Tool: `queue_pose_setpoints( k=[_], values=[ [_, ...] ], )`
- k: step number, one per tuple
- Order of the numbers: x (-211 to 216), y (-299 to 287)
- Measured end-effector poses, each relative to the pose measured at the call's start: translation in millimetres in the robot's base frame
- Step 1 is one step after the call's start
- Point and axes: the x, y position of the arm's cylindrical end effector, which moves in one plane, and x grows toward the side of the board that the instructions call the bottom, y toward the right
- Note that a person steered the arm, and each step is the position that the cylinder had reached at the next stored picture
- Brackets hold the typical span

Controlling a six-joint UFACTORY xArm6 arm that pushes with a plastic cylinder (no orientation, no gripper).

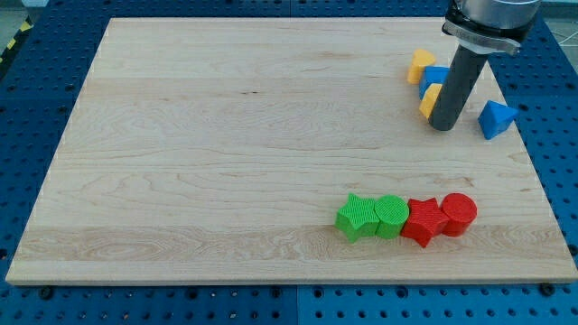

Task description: Slide blue triangle below the yellow hexagon

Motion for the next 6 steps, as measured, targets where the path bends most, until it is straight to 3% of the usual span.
queue_pose_setpoints(
  k=[3,6],
  values=[
    [-5,17],
    [63,70]
  ],
)
